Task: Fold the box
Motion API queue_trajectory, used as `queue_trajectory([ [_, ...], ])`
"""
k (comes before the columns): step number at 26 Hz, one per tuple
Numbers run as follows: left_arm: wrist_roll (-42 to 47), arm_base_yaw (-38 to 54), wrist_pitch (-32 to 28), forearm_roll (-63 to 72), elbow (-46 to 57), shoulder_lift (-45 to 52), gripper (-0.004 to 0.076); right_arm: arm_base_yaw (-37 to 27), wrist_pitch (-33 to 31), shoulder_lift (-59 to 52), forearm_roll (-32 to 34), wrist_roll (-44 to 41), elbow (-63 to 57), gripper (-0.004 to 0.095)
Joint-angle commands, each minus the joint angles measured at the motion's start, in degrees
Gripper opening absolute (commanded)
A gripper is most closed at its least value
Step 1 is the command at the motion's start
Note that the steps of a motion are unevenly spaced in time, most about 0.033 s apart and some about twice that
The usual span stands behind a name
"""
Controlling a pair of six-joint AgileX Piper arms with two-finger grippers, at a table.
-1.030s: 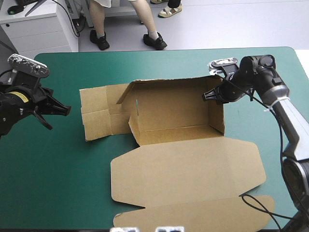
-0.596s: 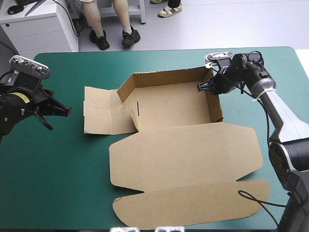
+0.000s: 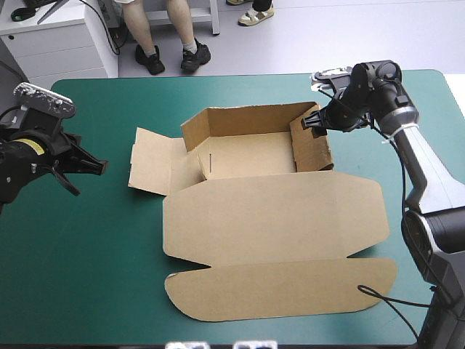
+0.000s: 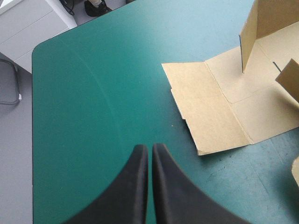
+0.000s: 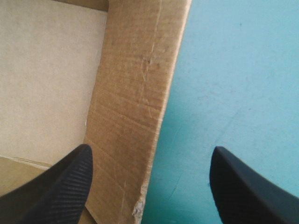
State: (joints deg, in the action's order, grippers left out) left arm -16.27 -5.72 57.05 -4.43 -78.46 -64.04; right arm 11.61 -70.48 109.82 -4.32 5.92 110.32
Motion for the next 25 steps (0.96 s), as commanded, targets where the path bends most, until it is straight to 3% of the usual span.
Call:
queue_trajectory([
  [1, 0.53, 0.10, -3.73, 0.28, -1.46, 1.06, 0.0012, -0.31, -1.07, -4.22, 0.81, 0.12, 2.76, 0.0661],
  [16, 0.53, 0.10, -3.20, 0.63, -1.46, 1.06, 0.0011, -0.31, -1.07, 5.43, -3.91, -1.11, -0.55, 0.0654],
  [22, 0.53, 0.10, -3.03, 0.63, -1.46, 1.06, 0.0012, -0.31, -1.07, 6.27, -3.68, -1.01, -4.10, 0.0521],
  [25, 0.53, 0.10, -3.03, 0.63, -1.46, 1.06, 0.0011, -0.31, -1.07, 6.27, -3.53, -0.87, -4.26, 0.0375],
])
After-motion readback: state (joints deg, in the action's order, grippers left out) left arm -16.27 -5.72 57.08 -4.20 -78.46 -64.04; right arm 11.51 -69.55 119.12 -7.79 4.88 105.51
